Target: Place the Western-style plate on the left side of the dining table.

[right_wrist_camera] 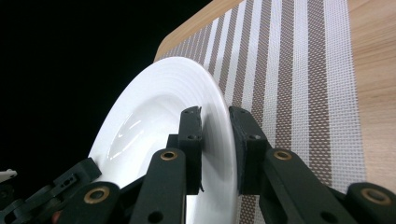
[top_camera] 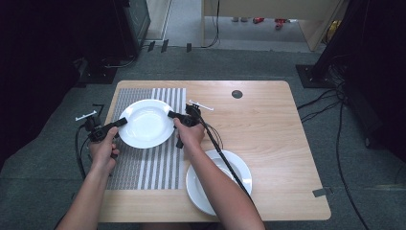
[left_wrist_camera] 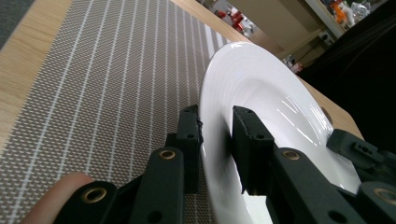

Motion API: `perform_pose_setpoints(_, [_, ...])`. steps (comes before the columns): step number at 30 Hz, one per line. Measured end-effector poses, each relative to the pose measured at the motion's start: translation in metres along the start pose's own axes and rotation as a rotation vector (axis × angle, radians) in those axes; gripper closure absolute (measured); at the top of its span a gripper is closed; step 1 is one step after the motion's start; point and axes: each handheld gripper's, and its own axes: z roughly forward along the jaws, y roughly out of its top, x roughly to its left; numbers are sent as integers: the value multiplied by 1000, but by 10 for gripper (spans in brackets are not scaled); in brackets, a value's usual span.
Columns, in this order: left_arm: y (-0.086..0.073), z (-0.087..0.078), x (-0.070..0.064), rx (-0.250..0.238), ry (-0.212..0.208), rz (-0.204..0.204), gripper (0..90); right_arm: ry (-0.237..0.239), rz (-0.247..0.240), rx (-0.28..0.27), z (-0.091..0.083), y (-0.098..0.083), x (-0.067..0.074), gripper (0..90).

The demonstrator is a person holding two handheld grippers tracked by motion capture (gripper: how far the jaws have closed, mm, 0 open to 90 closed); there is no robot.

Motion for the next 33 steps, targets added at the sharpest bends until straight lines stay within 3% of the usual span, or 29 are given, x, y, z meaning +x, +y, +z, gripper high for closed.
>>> perform_pose_setpoints(7, [0,6,10,19,23,-2,740,-10,15,20,14,-4,-4,771])
perform_pose_setpoints(14, [-4,15,16,43,49,5,723,-46,-38,21,18,-9,-4,765])
perform_pose_setpoints(22, [-7,18,10,53,100,71,709,-70,-80,29,20,-11,-6,747])
perform_pose_setpoints(28, [-9,17,0,42,168,157,653,-107,-191,44,20,-9,-1,678])
perform_pose_setpoints(29, [-8,15,-2,38,173,169,572,-127,-228,22,16,-5,0,608])
perform_pose_setpoints(31, [-6,10,-9,34,188,205,536,-135,-245,10,13,-3,0,586])
perform_pose_setpoints(33, [-6,6,-14,32,185,220,431,-177,-309,-14,2,6,2,503])
